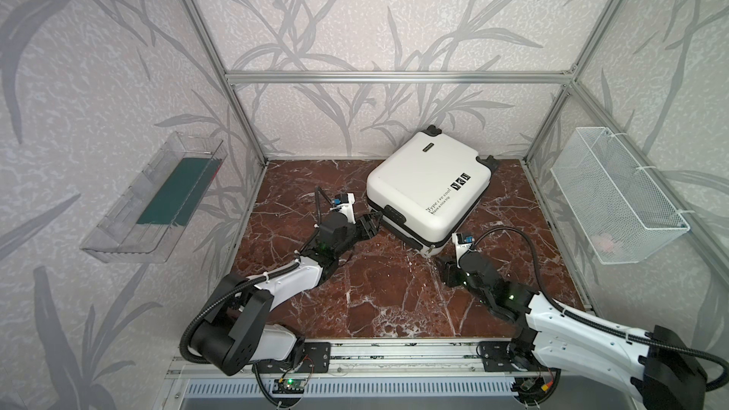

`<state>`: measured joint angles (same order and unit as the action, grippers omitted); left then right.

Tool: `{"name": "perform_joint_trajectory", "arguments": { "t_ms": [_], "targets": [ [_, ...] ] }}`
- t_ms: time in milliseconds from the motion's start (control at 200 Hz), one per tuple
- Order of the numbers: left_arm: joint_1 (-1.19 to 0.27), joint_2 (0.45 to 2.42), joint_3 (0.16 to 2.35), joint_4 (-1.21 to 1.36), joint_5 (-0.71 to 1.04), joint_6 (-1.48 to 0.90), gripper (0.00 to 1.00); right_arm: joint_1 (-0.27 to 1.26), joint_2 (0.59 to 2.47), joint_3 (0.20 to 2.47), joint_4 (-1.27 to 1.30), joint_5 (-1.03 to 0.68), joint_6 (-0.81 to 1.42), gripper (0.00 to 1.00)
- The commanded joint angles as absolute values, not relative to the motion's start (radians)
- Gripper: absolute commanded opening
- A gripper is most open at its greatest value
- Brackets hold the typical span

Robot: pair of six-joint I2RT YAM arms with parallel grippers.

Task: Pack the luggage
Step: 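Grasp the zipper pull with the left gripper while the right moves onto the lid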

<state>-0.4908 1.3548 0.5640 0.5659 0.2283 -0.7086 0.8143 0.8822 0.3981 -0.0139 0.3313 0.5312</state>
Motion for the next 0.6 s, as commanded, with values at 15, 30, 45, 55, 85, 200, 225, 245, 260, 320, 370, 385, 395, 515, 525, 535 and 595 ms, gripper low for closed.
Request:
{"name": "perform_joint_trajectory", "arguments": {
  "t_ms": [15,30,45,55,85,200,225,245,260,320,370,385,395,515,525,535,595],
  "targets": [
    [-0.555,1.322,0.595,0.413,0.200,-0.538,0.67,0.729,0.799,0.505,-0.146,0.350,0.532,0.60],
    [-0.566,1.322,0.596,0.408,0.193,-0.523,0.68,0.712,0.796,0.519,-0.163,0.338,0.530,0.60],
    [-0.578,1.323,0.596,0.404,0.185,-0.507,0.68,0.692,0.794,0.533,-0.180,0.326,0.528,0.60],
    [-0.587,1.324,0.597,0.402,0.178,-0.499,0.68,0.680,0.793,0.541,-0.189,0.318,0.527,0.60],
    [-0.612,1.329,0.599,0.391,0.161,-0.474,0.68,0.646,0.790,0.567,-0.213,0.300,0.517,0.60],
    [-0.717,1.367,0.616,0.370,0.082,-0.384,0.71,0.514,0.841,0.689,-0.263,0.203,0.476,0.62],
    [-0.739,1.378,0.617,0.380,0.062,-0.367,0.72,0.487,0.866,0.721,-0.270,0.173,0.465,0.62],
    [-0.757,1.385,0.617,0.391,0.045,-0.353,0.72,0.463,0.886,0.747,-0.274,0.152,0.460,0.62],
    [-0.772,1.391,0.617,0.398,0.032,-0.344,0.73,0.452,0.906,0.763,-0.275,0.141,0.455,0.62],
    [-0.827,1.416,0.617,0.436,-0.028,-0.299,0.74,0.429,0.979,0.838,-0.276,0.110,0.442,0.63],
    [-0.861,1.447,0.619,0.480,-0.063,-0.273,0.75,0.425,1.042,0.902,-0.273,0.093,0.428,0.63],
    [-0.868,1.456,0.621,0.492,-0.069,-0.270,0.75,0.425,1.061,0.920,-0.274,0.089,0.425,0.63],
    [-0.872,1.463,0.622,0.500,-0.072,-0.268,0.75,0.426,1.074,0.934,-0.276,0.088,0.422,0.63],
    [-0.921,1.546,0.642,0.574,-0.096,-0.220,0.76,0.426,1.203,1.066,-0.284,0.050,0.396,0.63],
    [-0.924,1.553,0.644,0.579,-0.098,-0.215,0.76,0.426,1.215,1.075,-0.286,0.047,0.394,0.64],
    [-0.929,1.559,0.645,0.586,-0.102,-0.211,0.76,0.424,1.225,1.084,-0.286,0.045,0.391,0.64],
    [-0.949,1.590,0.649,0.623,-0.128,-0.192,0.76,0.424,1.277,1.137,-0.297,0.036,0.377,0.64]
  ]
}}
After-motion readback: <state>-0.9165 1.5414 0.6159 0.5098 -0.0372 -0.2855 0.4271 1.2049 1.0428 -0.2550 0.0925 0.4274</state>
